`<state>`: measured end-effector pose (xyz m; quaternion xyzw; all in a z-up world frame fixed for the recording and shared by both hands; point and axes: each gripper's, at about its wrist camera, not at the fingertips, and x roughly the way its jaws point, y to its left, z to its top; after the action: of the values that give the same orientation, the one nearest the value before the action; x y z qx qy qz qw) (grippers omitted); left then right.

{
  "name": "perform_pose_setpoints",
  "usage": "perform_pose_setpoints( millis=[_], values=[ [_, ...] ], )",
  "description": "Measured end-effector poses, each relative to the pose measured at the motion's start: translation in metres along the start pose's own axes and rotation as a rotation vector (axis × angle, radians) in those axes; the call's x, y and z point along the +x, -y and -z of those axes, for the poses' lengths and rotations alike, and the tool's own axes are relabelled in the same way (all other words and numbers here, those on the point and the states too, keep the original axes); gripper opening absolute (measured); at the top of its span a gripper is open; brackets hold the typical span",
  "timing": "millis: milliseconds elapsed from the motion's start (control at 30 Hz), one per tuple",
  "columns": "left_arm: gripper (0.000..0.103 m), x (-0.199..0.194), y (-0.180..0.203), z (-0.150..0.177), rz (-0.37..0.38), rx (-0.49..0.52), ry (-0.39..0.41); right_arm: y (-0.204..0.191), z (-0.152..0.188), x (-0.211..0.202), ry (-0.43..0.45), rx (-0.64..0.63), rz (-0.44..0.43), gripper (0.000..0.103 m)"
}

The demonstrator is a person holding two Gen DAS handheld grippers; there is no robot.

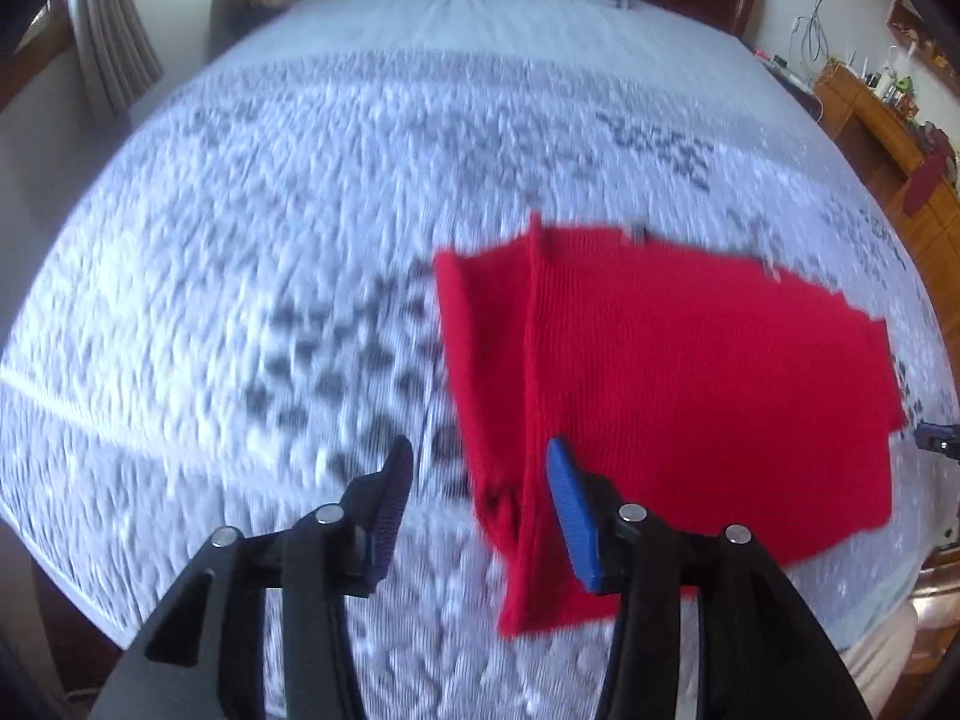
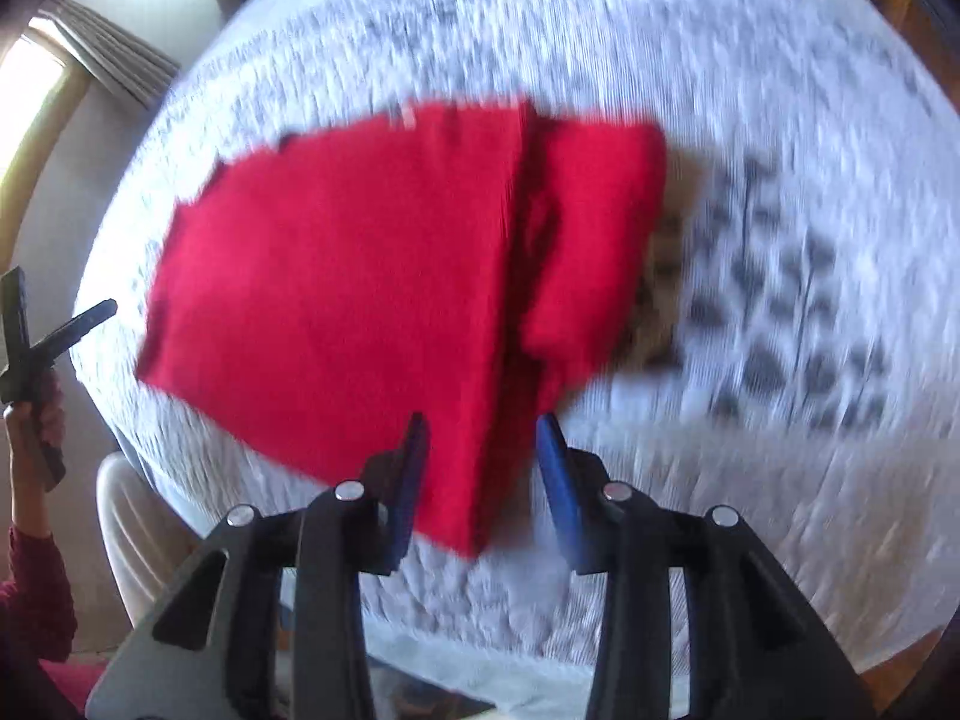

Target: Fold small clothes

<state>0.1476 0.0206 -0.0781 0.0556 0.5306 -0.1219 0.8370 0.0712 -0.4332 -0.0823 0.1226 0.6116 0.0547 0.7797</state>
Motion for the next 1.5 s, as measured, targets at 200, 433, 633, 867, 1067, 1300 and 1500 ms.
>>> perform_pose_setpoints(
  millis=[200,433,633,867,1067,1300,1500],
  values=[
    [0.048,0.067,0.034,-0.074,0.002,-0.006,-0.042,0.017,-0.082,0.038,0.008,0.049,0.014,0.040],
    [0.030,0.142,0.031,-0.096,0.027,-0.036,-0.141,0.043,-0.130,0.093,-0.052,0.132,-0.022,0.041],
    [0.005,0.152,0.026,-0.105,0.078,-0.040,-0.138,0.041,-0.146,0.099,-0.033,0.104,-0.078,0.004],
    [0.005,0.163,0.022,-0.100,0.045,-0.024,-0.140,0.067,-0.138,0.109,-0.029,0.173,-0.017,0.003],
    [0.014,0.148,0.031,-0.101,-0.014,0.001,-0.135,0.060,-0.132,0.091,-0.011,0.168,0.003,0.015],
    [0.034,0.087,0.040,-0.075,-0.004,0.007,-0.081,0.047,-0.087,0.034,0.042,0.173,-0.015,0.043],
    [0.036,0.059,0.069,-0.033,0.044,0.059,-0.081,0.043,-0.020,0.015,-0.005,0.204,-0.041,0.066]
  ],
)
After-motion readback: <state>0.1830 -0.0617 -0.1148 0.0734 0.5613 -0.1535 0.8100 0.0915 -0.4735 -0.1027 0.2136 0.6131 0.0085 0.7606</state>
